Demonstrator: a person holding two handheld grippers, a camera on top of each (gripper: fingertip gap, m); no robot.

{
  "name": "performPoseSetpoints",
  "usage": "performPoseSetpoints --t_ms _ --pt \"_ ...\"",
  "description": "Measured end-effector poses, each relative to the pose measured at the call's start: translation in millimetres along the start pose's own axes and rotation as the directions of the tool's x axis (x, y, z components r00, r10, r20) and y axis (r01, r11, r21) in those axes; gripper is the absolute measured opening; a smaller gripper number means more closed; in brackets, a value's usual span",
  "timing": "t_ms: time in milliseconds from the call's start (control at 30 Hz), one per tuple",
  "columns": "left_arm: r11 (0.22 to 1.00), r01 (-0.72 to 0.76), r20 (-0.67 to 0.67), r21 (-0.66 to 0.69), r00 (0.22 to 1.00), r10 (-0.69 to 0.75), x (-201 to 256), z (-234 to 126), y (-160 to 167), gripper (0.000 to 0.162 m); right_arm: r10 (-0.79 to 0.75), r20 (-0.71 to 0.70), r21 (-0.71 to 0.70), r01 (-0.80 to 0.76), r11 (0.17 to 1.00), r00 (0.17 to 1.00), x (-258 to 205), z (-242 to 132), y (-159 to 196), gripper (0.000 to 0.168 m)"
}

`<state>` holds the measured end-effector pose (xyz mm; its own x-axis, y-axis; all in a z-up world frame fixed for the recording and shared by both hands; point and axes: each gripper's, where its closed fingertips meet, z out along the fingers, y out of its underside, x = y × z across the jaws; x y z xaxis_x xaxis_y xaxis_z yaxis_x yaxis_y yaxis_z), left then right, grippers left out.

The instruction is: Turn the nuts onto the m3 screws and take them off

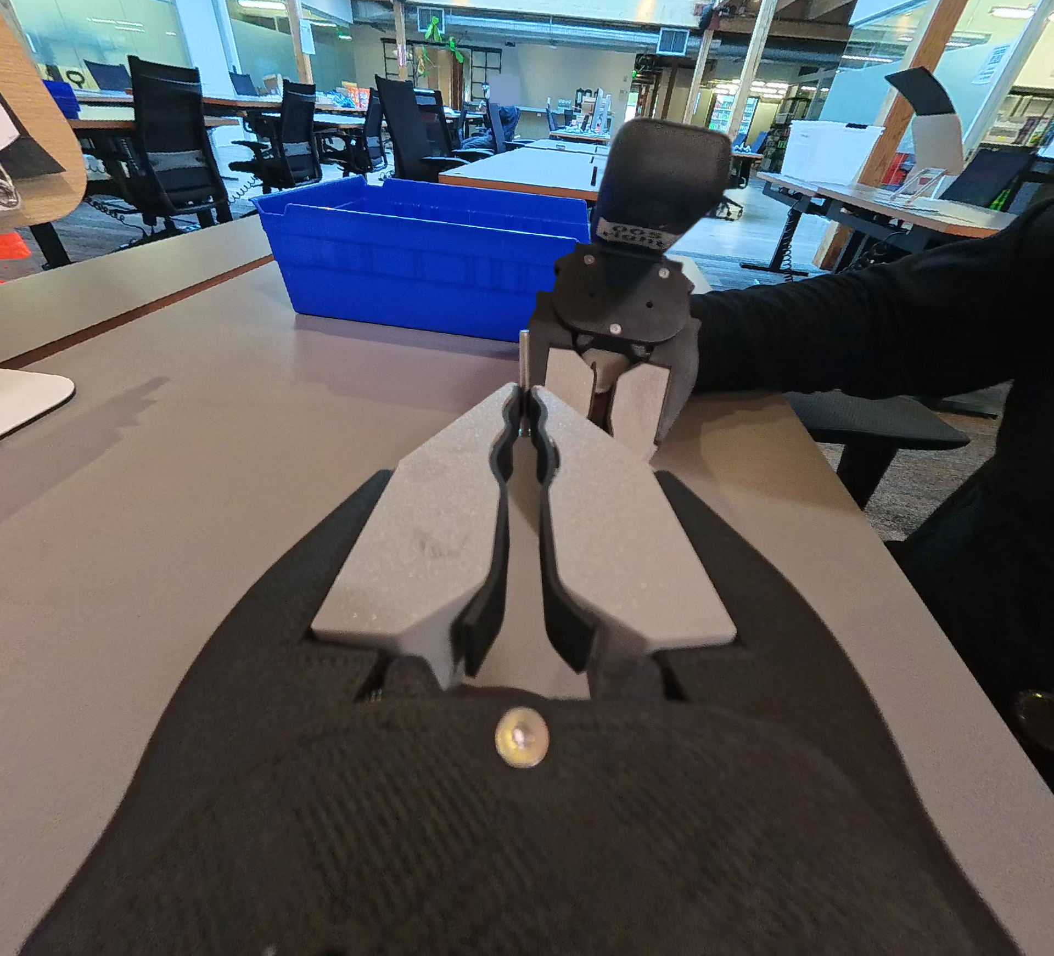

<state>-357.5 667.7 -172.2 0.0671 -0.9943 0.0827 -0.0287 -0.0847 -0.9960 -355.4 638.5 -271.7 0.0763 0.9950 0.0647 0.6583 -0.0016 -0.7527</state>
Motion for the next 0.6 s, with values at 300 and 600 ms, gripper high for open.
performPoseSetpoints --t_ms 300,600 --pt "1.0 -0.006 0.0 -0.006 1.0 0.006 1 1 1 0.0 0.018 -0.011 0.055 -0.017 0.998 1.0 3 -12 -11 0.002" --pt "1.0 -0.008 -0.006 -0.011 1.0 0.008 3 2 1 0.0 0.057 0.006 0.211 -0.057 0.976 0.998 12 -54 -50 0.002"
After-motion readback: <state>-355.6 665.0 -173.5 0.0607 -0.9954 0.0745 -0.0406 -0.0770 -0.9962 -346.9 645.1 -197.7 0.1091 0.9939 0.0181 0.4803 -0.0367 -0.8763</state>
